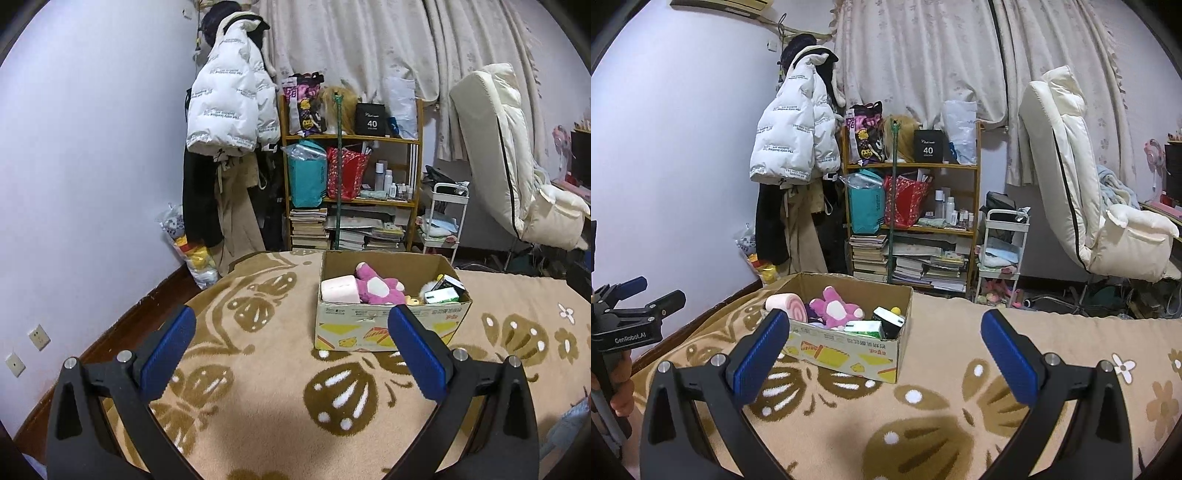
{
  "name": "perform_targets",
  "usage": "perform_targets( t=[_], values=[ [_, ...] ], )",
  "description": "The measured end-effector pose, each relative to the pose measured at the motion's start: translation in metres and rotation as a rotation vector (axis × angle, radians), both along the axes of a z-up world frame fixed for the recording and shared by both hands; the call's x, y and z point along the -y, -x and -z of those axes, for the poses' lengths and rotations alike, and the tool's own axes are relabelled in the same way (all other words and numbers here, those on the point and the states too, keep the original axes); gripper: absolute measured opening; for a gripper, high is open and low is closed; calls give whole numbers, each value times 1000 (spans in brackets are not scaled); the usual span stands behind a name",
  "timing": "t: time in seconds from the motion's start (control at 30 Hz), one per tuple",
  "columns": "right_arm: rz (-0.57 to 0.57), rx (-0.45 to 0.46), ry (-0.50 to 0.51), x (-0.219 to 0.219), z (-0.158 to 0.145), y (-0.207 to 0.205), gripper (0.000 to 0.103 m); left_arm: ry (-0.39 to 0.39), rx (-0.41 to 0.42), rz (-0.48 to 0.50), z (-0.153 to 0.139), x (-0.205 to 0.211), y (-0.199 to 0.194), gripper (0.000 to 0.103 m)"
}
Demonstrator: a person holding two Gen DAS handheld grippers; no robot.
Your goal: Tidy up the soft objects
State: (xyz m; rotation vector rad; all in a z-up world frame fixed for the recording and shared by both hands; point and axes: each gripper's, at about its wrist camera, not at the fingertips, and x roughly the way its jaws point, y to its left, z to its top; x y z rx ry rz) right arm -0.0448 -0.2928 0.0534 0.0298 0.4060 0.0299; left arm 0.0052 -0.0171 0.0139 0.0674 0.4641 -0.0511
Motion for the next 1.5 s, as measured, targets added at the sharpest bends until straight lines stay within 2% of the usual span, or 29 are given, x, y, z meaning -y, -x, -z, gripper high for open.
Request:
perform_targets(
  t=[0.93, 1.5],
  values=[
    [42, -43, -6, 11, 22, -25, 103, -26, -26, 2, 14, 4, -11, 102],
    [54, -44, -5, 13, 26, -25, 103, -43, 5, 14, 12, 10, -6, 102]
  ],
)
